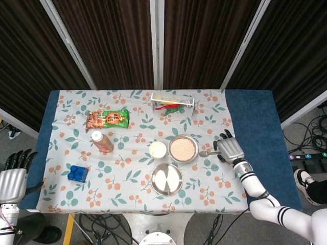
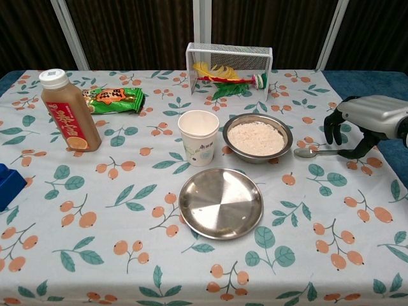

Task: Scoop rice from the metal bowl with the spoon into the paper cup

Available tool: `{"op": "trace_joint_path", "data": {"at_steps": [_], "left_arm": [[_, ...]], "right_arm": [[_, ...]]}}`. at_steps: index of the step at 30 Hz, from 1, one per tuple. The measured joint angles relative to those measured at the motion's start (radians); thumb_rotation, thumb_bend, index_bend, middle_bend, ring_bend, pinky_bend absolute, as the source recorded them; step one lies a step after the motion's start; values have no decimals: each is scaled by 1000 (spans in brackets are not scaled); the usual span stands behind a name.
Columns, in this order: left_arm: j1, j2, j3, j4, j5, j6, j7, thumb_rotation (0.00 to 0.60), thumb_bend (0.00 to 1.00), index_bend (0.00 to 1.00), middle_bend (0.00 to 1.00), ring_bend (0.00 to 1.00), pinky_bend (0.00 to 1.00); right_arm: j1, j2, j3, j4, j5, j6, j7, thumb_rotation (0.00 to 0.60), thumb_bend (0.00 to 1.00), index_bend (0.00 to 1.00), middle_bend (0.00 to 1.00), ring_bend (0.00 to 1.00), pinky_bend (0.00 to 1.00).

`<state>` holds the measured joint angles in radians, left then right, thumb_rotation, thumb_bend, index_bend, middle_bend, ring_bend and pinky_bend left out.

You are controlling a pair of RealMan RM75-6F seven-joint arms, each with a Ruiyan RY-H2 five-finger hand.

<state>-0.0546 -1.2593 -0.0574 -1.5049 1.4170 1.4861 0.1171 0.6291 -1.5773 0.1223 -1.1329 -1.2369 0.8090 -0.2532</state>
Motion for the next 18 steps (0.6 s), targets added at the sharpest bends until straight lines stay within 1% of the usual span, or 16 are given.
{"op": "trace_joint_path", "data": {"at_steps": [7, 18], "left_arm": [[3, -6, 2, 9, -1, 1, -8, 600, 51, 221, 207, 107, 117], [2, -12, 0, 23, 0, 1, -21, 600, 51, 221, 207, 107, 117]], "right_arm": [[13, -27, -13, 43, -12, -10, 14, 600, 261, 474, 477, 154, 22], [19, -24, -14, 43, 4, -18, 12, 600, 262, 474, 501, 173, 22]]}}
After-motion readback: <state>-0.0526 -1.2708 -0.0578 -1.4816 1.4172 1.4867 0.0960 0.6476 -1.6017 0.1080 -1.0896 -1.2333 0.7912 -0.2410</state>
